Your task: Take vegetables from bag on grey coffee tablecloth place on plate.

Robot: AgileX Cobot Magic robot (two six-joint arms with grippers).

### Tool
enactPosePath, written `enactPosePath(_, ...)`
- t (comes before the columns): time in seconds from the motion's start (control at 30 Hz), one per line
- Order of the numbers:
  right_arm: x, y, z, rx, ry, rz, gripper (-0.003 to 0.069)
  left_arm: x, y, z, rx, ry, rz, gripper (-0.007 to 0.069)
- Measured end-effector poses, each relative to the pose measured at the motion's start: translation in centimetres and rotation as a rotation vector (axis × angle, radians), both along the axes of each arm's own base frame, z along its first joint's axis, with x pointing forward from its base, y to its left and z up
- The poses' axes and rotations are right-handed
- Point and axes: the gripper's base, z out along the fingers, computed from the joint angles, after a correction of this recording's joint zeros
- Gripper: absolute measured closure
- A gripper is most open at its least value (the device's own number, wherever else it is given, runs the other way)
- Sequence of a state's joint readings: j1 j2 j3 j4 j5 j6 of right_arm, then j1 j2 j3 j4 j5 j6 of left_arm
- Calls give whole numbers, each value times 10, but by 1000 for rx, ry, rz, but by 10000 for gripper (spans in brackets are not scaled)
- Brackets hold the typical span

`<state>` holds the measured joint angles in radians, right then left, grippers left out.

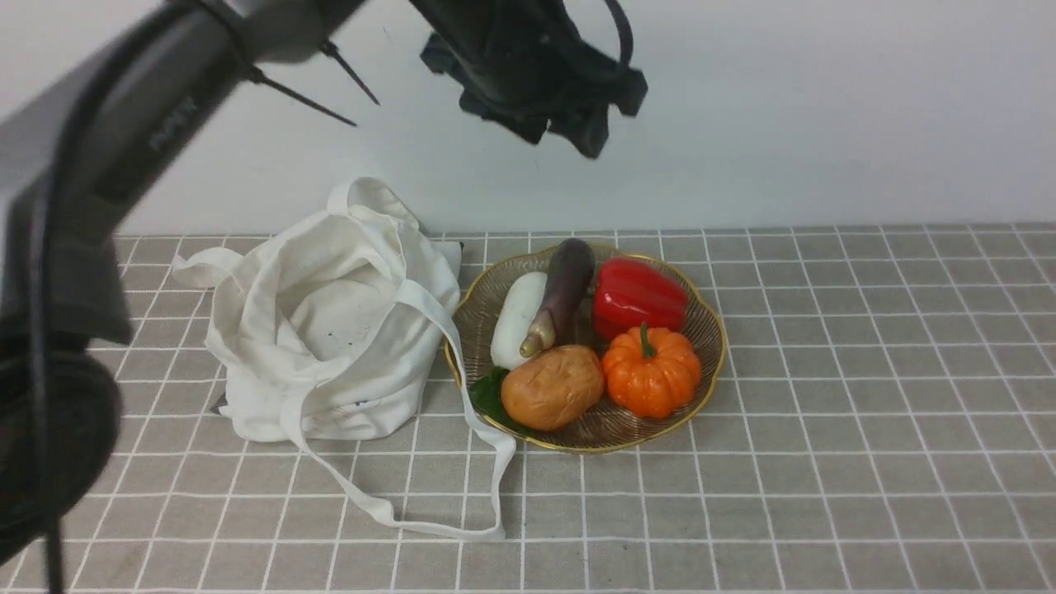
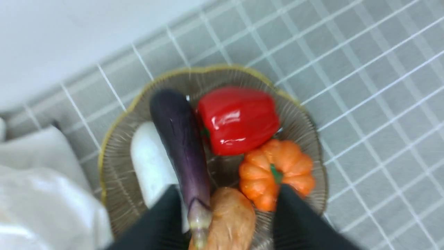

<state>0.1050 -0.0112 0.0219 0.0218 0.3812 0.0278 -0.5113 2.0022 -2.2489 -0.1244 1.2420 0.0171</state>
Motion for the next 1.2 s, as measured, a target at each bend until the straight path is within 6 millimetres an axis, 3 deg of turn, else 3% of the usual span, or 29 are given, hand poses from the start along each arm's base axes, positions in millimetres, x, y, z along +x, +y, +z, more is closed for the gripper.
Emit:
enactPosePath(0.03,0,0,0,0,0,0,674,-4,2,6,-4,-10,-1,420)
enactPosePath(0.1,0,0,0,0,0,0,674,-28,16,25,1,-30,-20,564)
enactPosePath(0.13,0,0,0,0,0,0,674,-41,23,29,14,-26,-30,601)
enactPosePath(0.2,0,0,0,0,0,0,674,-53,30,36,15,-36,-37,613)
enactPosePath(0.23,0,0,0,0,0,0,674,-74,42,41,27,-32,-45,626)
enactPosePath(0.3,0,0,0,0,0,0,674,-95,54,41,48,-27,-56,629)
enactPosePath(0.33,0,0,0,0,0,0,674,-94,54,38,54,-16,-56,629)
enactPosePath(0.4,0,0,0,0,0,0,674,-130,75,34,69,-18,-57,629)
enactPosePath(0.53,0,0,0,0,0,0,674,-164,95,19,46,-58,-43,629)
enactPosePath(0.63,0,0,0,0,0,0,674,-198,112,-17,-25,-101,-22,629)
enactPosePath(0.83,0,0,0,0,0,0,674,-231,129,-99,-234,-169,101,629)
enactPosePath(0.93,0,0,0,0,0,0,674,-236,137,-125,-305,-255,170,629)
enactPosePath(1.2,0,0,0,0,0,0,674,-242,146,-162,-311,-295,231,629)
